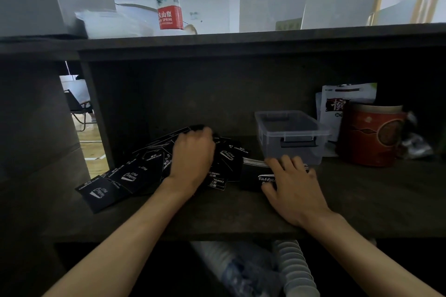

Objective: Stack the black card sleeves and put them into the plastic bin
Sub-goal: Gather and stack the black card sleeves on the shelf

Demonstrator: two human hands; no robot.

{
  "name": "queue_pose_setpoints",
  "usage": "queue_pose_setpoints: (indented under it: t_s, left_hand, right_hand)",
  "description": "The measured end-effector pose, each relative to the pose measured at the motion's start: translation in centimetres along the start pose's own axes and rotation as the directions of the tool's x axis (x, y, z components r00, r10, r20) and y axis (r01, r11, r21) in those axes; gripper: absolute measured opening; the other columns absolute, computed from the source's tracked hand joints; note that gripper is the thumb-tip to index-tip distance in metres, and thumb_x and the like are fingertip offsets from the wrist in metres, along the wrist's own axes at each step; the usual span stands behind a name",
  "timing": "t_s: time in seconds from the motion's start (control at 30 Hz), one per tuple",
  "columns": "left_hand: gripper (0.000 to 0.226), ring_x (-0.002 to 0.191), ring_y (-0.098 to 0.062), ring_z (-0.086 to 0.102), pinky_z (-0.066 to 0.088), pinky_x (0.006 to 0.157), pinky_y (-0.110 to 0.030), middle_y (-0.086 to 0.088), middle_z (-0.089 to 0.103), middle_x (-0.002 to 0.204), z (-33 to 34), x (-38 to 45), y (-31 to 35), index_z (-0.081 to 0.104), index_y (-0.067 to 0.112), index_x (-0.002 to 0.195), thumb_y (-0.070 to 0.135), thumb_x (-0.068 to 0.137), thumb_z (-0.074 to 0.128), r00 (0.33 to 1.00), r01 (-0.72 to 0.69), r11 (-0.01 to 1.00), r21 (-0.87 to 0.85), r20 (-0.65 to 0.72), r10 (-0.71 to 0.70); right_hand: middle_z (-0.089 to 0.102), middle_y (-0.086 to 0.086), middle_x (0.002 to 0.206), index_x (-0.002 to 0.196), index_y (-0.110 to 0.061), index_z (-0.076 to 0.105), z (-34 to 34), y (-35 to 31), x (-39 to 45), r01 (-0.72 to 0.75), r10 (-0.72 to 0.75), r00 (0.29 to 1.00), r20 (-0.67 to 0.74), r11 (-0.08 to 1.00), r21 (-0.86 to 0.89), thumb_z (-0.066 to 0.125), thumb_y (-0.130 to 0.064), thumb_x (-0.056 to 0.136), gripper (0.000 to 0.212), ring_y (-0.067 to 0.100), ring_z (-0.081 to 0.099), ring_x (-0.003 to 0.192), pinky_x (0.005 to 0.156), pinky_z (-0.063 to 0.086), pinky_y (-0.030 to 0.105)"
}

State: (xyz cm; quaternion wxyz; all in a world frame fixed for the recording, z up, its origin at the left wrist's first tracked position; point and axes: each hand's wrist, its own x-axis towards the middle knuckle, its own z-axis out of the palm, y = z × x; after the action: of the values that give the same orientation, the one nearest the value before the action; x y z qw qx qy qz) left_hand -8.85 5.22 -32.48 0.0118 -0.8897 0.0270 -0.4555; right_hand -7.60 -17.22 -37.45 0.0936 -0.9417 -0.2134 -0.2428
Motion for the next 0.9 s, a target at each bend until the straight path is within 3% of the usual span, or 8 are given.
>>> queue_pose_setpoints:
  t_s: [0.07, 0.1, 0.2, 0.27, 0.4, 0.5, 0.73, 0.9]
  left_hand:
    - [0.010, 0.060, -0.013, 0.054, 0.042, 0.062, -0.028, 0.003, 0.061, 0.073, -1.9, -0.3, -1.0, 0.064, 0.014, 0.095, 0.011, 0.092, 0.055, 0.970, 0.109, 0.967, -0.229, -0.186, -0.154]
    - [0.011, 0.061, -0.007, 0.056, 0.044, 0.059, -0.023, 0.009, 0.064, 0.074, -2.8, -0.7, -1.7, 0.065, 0.019, 0.095, 0.013, 0.092, 0.057, 0.950, 0.150, 0.904, -0.400, -0.194, -0.243]
    - [0.019, 0.078, -0.001, 0.068, 0.051, 0.062, -0.012, 0.012, 0.071, 0.084, -4.1, -2.0, -2.7, 0.065, 0.032, 0.090, 0.016, 0.094, 0.057, 0.937, 0.244, 0.582, -0.776, 0.035, -0.347]
    - [0.022, 0.080, -0.001, 0.069, 0.051, 0.065, -0.011, 0.014, 0.072, 0.086, -3.8, -3.1, -2.3, 0.067, 0.031, 0.090, 0.012, 0.094, 0.057, 0.942, 0.308, 0.514, -0.801, 0.182, -0.281]
    - [0.016, 0.078, 0.005, 0.065, 0.047, 0.067, -0.007, 0.016, 0.070, 0.081, -2.1, -4.6, -0.2, 0.065, 0.028, 0.091, 0.013, 0.094, 0.058, 0.952, 0.306, 0.703, -0.642, 0.220, -0.214]
    - [0.007, 0.073, -0.003, 0.063, 0.053, 0.069, -0.028, 0.009, 0.067, 0.081, -1.6, -4.6, 0.8, 0.063, 0.023, 0.098, 0.023, 0.096, 0.056, 0.962, 0.272, 0.820, -0.503, 0.172, -0.214]
    - [0.019, 0.075, -0.023, 0.060, 0.046, 0.066, -0.035, -0.001, 0.062, 0.078, -1.0, -4.8, 4.1, 0.054, 0.021, 0.082, 0.034, 0.095, 0.057, 0.971, 0.126, 0.930, -0.345, 0.235, -0.044]
    - [0.023, 0.081, -0.018, 0.058, 0.040, 0.069, -0.031, 0.001, 0.064, 0.086, -0.5, -4.5, 5.1, 0.060, 0.022, 0.087, 0.040, 0.097, 0.050, 0.973, 0.009, 0.964, -0.266, 0.223, 0.053]
  right_hand:
    - [0.047, -0.004, 0.124, 0.139, -0.033, 0.036, 0.0, -0.1, 0.0, -0.002, 0.002, 1.000, -0.001, 1.000, -0.001, 0.035, -0.054, 0.090, 0.053, 0.018, 0.039, 0.115, 0.092, 0.042, 0.045]
    - [0.047, -0.004, 0.124, 0.139, -0.032, 0.035, -0.1, -0.1, 0.0, -0.003, 0.003, 1.000, 0.002, 1.000, -0.001, 0.034, -0.054, 0.090, 0.054, 0.018, 0.039, 0.115, 0.093, 0.042, 0.046]
    - [0.046, -0.003, 0.126, 0.140, -0.032, 0.035, -0.2, -0.1, 0.0, -0.003, 0.003, 1.000, 0.010, 1.000, -0.003, 0.034, -0.055, 0.090, 0.055, 0.019, 0.039, 0.117, 0.093, 0.042, 0.046]
    - [0.046, -0.002, 0.127, 0.141, -0.031, 0.035, -0.3, -0.2, 0.0, -0.006, 0.006, 1.000, 0.012, 1.000, 0.002, 0.036, -0.054, 0.090, 0.055, 0.019, 0.039, 0.118, 0.094, 0.042, 0.047]
    - [0.044, -0.003, 0.127, 0.142, -0.031, 0.034, -0.4, -0.2, -0.1, -0.004, 0.004, 1.000, 0.022, 1.000, -0.002, 0.038, -0.052, 0.089, 0.057, 0.020, 0.037, 0.120, 0.096, 0.040, 0.048]
    - [0.044, -0.003, 0.128, 0.144, -0.031, 0.032, -0.6, 0.3, 0.1, 0.018, -0.020, 0.998, 0.060, 0.999, 0.034, 0.042, -0.051, 0.088, 0.059, 0.019, 0.035, 0.121, 0.099, 0.039, 0.048]
    - [0.044, -0.004, 0.133, 0.145, -0.035, 0.029, -1.1, 0.3, 0.6, 0.015, -0.023, 0.990, 0.138, 0.998, 0.060, 0.041, -0.059, 0.087, 0.063, 0.020, 0.033, 0.126, 0.104, 0.033, 0.050]
    - [0.045, -0.004, 0.137, 0.143, -0.037, 0.030, -0.7, 0.1, 0.9, 0.017, -0.014, 0.992, 0.124, 1.000, -0.026, 0.031, -0.071, 0.088, 0.065, 0.022, 0.036, 0.130, 0.105, 0.032, 0.055]
